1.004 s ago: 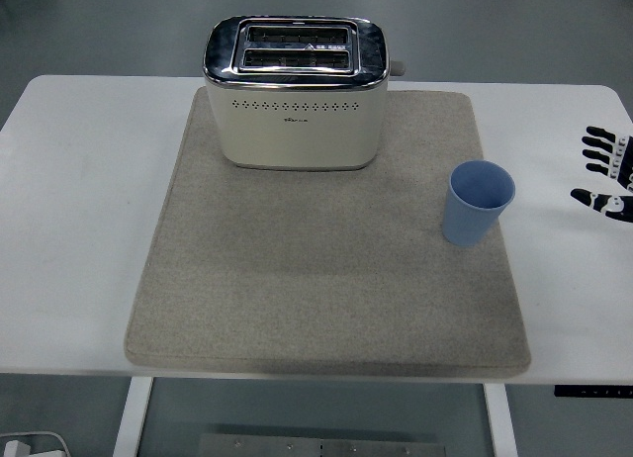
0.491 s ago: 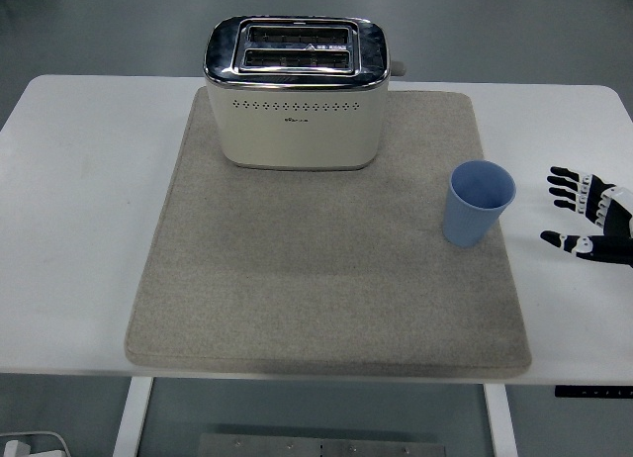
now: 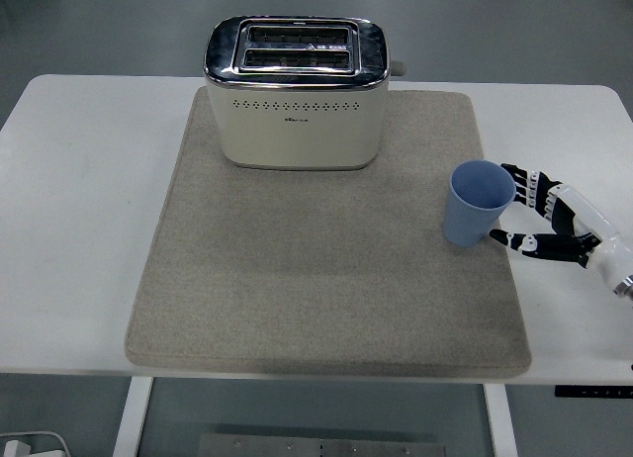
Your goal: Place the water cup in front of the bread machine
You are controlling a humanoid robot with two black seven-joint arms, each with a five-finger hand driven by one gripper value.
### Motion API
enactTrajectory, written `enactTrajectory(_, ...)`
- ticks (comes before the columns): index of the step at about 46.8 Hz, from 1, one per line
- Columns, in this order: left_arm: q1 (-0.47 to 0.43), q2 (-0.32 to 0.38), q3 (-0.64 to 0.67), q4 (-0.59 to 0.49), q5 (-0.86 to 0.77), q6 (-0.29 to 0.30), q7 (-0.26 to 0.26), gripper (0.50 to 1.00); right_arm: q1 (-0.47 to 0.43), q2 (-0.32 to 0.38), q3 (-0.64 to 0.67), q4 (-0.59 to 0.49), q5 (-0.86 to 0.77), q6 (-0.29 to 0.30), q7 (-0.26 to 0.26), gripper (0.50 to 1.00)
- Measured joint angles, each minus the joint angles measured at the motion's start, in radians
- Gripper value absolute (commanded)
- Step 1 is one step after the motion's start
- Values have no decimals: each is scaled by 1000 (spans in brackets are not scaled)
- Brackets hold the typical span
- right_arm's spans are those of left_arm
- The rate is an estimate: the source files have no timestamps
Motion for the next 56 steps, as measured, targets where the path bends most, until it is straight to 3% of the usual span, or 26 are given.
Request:
enactTrajectory(39, 0, 0, 0, 0, 0, 0, 0, 1000, 62, 172, -10, -52, -4, -30, -11, 907)
enactTrajectory(41, 0, 0, 0, 0, 0, 0, 0, 1000, 64, 172, -14, -55, -4, -30, -11, 869)
enactTrajectory(42, 0, 0, 0, 0, 0, 0, 0, 1000, 67, 172, -17, -56, -4, -30, -11, 820)
enactTrajectory(45, 0, 0, 0, 0, 0, 0, 0, 1000, 78, 172, -32, -57, -4, -32, -11, 634)
enactTrajectory(46, 0, 0, 0, 0, 0, 0, 0, 1000, 84, 172, -40, -57, -4, -34, -11, 548)
enactTrajectory(47, 0, 0, 0, 0, 0, 0, 0, 1000, 89, 171, -49, -57, -4, -38, -11, 500)
enactTrajectory(56, 0, 0, 0, 0, 0, 0, 0, 1000, 172, 155, -178, -56, 11, -51, -10, 500)
